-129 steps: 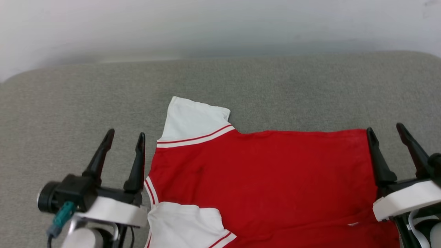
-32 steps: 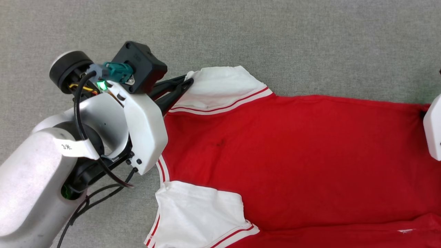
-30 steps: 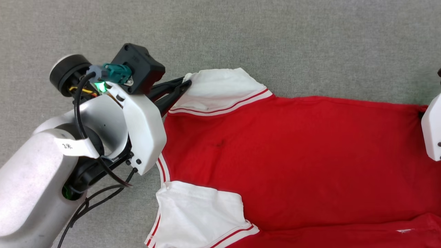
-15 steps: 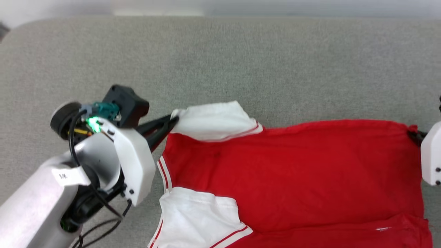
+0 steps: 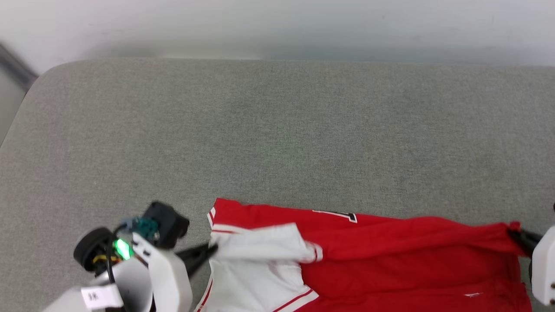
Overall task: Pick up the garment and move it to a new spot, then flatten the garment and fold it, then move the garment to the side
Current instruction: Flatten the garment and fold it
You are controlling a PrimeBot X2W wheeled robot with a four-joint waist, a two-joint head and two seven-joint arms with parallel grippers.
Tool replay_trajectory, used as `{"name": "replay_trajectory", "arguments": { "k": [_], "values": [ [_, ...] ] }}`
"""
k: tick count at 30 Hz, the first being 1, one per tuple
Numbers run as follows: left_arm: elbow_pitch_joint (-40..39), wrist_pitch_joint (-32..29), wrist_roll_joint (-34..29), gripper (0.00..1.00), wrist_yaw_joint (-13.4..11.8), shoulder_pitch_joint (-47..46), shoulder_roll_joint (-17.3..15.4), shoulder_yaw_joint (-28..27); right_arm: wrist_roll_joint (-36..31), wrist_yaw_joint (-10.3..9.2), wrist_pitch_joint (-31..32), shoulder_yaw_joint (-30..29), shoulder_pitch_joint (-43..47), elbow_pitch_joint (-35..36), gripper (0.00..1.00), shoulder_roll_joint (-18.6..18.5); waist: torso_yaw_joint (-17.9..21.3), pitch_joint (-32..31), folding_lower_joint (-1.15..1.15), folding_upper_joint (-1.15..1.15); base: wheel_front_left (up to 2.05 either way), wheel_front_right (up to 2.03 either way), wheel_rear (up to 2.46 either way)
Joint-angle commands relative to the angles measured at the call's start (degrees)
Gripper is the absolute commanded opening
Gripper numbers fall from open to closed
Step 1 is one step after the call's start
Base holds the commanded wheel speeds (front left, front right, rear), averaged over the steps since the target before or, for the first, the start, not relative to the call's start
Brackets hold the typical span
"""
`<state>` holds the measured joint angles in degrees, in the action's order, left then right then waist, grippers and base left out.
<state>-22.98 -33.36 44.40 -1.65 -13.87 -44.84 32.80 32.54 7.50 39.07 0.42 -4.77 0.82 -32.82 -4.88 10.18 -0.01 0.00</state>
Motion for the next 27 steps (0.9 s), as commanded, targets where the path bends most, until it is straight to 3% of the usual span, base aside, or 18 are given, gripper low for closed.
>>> {"name": "replay_trajectory", "arguments": {
  "k": [1,12,23,26,27],
  "values": [
    [-0.3,0.3,0.2,0.00,-0.5,2.4,-0.8,0.7,0.6,-0.02,-0.6,-0.1,2.8,1.0,0.00,-0.1,-0.1,-0.2,0.01,0.00,0.00,0.00,0.00],
    [6.1,3.1,-1.4,0.00,1.0,8.5,0.4,5.2,1.8,-0.02,-2.7,4.0,10.8,1.9,0.00,-4.3,0.0,0.0,0.01,0.00,0.00,0.00,0.00],
    [13.0,5.1,-3.5,0.00,3.5,7.7,2.4,8.2,1.3,-0.02,-5.9,10.8,10.1,-0.7,0.00,-8.8,-0.1,0.2,0.01,0.00,0.00,0.00,0.00],
    [14.6,5.1,-5.1,0.00,4.7,7.0,2.6,9.8,1.9,-0.02,-7.5,12.3,9.3,-2.6,0.00,-8.4,-0.1,0.0,0.01,0.00,0.00,0.00,0.00],
    [15.6,5.9,-6.2,1.00,4.9,6.4,3.3,10.3,2.4,-0.02,-8.6,12.8,8.8,-3.5,1.00,-7.8,-0.1,-0.3,0.01,0.00,0.00,0.00,0.00]
  ]
}}
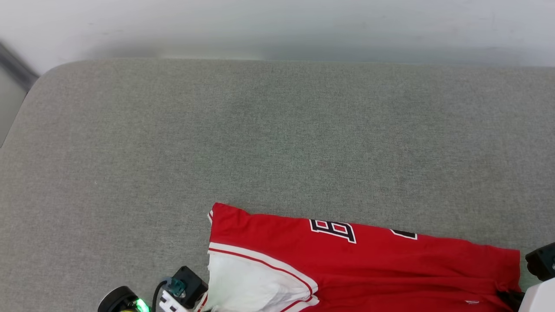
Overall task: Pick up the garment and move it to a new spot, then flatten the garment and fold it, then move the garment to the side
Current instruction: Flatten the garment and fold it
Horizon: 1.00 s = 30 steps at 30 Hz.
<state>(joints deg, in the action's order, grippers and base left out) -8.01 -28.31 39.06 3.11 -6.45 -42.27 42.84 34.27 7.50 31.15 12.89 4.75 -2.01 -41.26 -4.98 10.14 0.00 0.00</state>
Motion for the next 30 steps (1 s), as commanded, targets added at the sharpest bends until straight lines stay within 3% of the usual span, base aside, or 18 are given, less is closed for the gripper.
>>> {"name": "replay_trajectory", "arguments": {
  "k": [1,8,15,23,25,26,30],
  "values": [
    [0.6,0.9,-0.8,1.00,0.1,-1.0,0.7,0.2,0.7,-0.02,-0.7,0.4,-0.8,-0.7,1.00,0.7,0.0,-0.3,0.00,0.00,0.00,0.00,0.00],
    [3.6,7.2,-2.1,1.00,-0.4,-1.3,3.4,-0.6,2.1,-0.02,-2.6,0.7,-2.3,-0.6,1.00,1.0,0.5,-2.9,0.00,0.00,0.00,0.00,0.00],
    [3.6,20.9,-4.0,1.00,-2.4,-1.9,5.6,-5.6,2.8,-0.02,-6.2,-4.5,-3.7,3.2,1.00,4.0,1.3,-5.8,0.00,0.00,0.00,0.00,0.00],
    [5.3,39.9,-5.2,1.00,-10.7,1.7,10.3,-14.3,-1.9,-0.02,-11.3,-14.1,-1.5,6.1,1.00,12.6,1.3,-7.7,0.00,0.00,0.00,0.00,0.00],
    [5.5,42.2,-6.1,1.00,-12.3,2.9,11.5,-16.0,-3.5,-0.02,-11.6,-16.1,-0.3,6.7,1.00,15.2,1.3,-7.8,0.00,0.00,0.00,0.00,0.00],
    [4.9,43.4,-8.3,1.00,-13.8,5.0,13.0,-18.8,-5.7,-0.02,-11.2,-19.1,1.8,7.3,1.00,18.9,1.1,-7.9,0.00,0.00,0.00,0.00,0.00],
    [0.7,43.5,-14.5,1.00,-14.1,8.4,17.8,-25.2,-7.8,-0.02,-9.5,-22.7,4.3,8.0,1.00,23.3,0.8,-7.8,0.00,0.00,0.00,0.00,0.00]
  ]
}}
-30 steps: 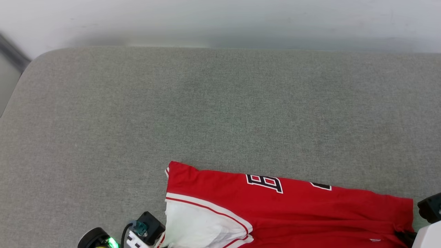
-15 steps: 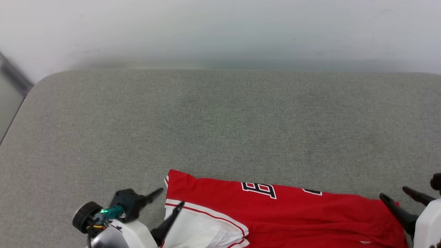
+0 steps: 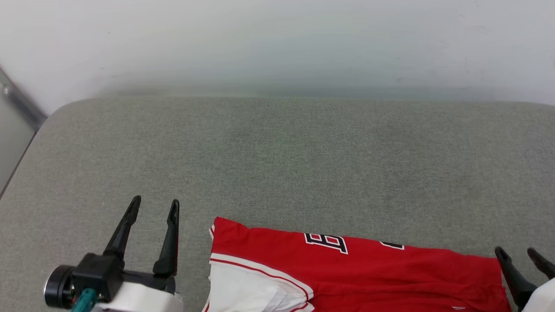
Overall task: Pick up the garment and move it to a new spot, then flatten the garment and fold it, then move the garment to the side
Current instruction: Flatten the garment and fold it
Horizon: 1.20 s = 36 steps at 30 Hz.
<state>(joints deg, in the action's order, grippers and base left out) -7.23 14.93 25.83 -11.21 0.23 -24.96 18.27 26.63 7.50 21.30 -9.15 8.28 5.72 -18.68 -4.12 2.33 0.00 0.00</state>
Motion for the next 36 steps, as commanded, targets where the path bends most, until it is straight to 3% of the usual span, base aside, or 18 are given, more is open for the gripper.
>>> {"name": "replay_trajectory", "arguments": {
  "k": [1,9,16,27,36],
  "values": [
    [-0.7,0.3,-3.0,1.00,0.5,2.8,1.7,-1.8,-0.5,-0.02,1.3,-1.1,1.5,0.3,1.00,1.7,-0.1,0.1,0.00,0.00,0.00,0.00,0.00],
    [-2.8,0.3,-15.1,1.00,5.9,6.9,7.8,-6.0,-4.0,-0.02,10.9,-7.9,3.5,-0.5,1.00,8.1,-1.0,1.0,0.00,0.00,0.00,0.00,0.00],
    [-2.3,0.3,-18.5,1.00,10.4,6.7,11.0,-7.9,-6.2,-0.02,17.8,-12.7,1.9,-1.5,1.00,11.4,-2.3,2.7,0.00,0.00,0.00,0.00,0.00],
    [-1.9,0.3,-21.1,1.00,15.1,3.9,14.2,-10.8,-6.5,-0.02,19.2,-14.4,-1.0,-10.3,1.00,11.9,-4.9,6.5,0.00,0.00,0.00,0.00,0.00],
    [-1.6,0.3,-22.2,1.00,16.7,3.7,15.6,-12.3,-3.0,0.24,21.0,-9.2,-1.1,-18.2,1.00,13.8,-6.1,7.3,0.00,0.00,0.00,0.00,0.00]
  ]
}}
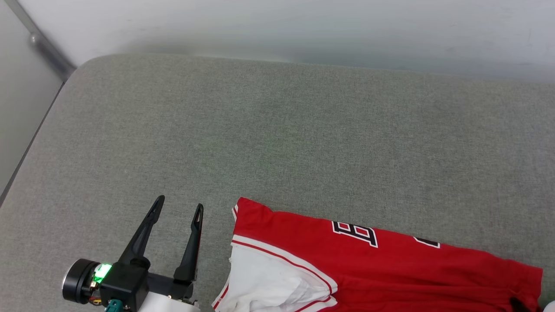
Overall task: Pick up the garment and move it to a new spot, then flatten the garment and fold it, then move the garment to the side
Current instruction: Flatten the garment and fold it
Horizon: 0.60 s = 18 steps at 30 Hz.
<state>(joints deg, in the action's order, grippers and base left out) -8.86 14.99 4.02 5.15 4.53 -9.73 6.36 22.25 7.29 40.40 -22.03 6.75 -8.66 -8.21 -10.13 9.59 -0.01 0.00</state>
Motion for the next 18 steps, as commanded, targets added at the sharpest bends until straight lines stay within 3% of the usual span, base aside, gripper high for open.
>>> {"name": "replay_trajectory", "arguments": {
  "k": [1,9,10,11,13,14,18],
  "values": [
    [0.1,0.3,-0.3,1.00,0.3,-0.6,0.5,-0.5,1.7,0.54,1.8,4.3,0.5,-4.2,1.00,3.6,-0.1,-0.1,0.01,0.00,0.00,0.00,0.00],
    [0.6,0.3,-1.0,1.00,1.1,0.1,1.2,-1.4,4.6,0.62,0.4,8.8,0.2,-4.0,1.00,4.1,0.8,-1.2,0.01,0.00,0.00,0.00,0.00],
    [0.6,0.3,-1.0,1.00,1.2,0.2,1.3,-1.4,4.7,0.62,0.3,9.0,0.3,-4.0,0.71,3.8,0.9,-1.4,0.01,0.00,0.00,0.00,0.00],
    [0.6,0.3,-1.0,1.00,1.2,0.2,1.3,-1.4,4.7,0.62,0.3,9.0,0.3,-4.0,0.71,3.8,0.9,-1.4,0.01,0.00,0.00,0.00,0.00],
    [0.7,0.3,-1.1,1.00,1.2,0.5,1.5,-1.6,4.4,0.61,-0.6,8.7,0.3,-3.5,0.07,3.0,1.3,-1.8,0.01,0.00,0.00,0.00,0.00],
    [0.8,0.3,-1.1,1.00,1.3,0.6,1.6,-1.7,4.1,0.56,-0.9,8.4,0.3,-3.4,0.00,2.6,1.4,-1.9,0.01,0.00,0.00,0.00,0.00],
    [0.9,0.3,-1.1,1.00,1.5,0.6,1.8,-2.0,2.7,0.18,-3.0,6.5,0.2,-2.6,0.00,0.8,1.9,-2.3,0.01,0.00,0.00,0.00,0.00]
  ]
}}
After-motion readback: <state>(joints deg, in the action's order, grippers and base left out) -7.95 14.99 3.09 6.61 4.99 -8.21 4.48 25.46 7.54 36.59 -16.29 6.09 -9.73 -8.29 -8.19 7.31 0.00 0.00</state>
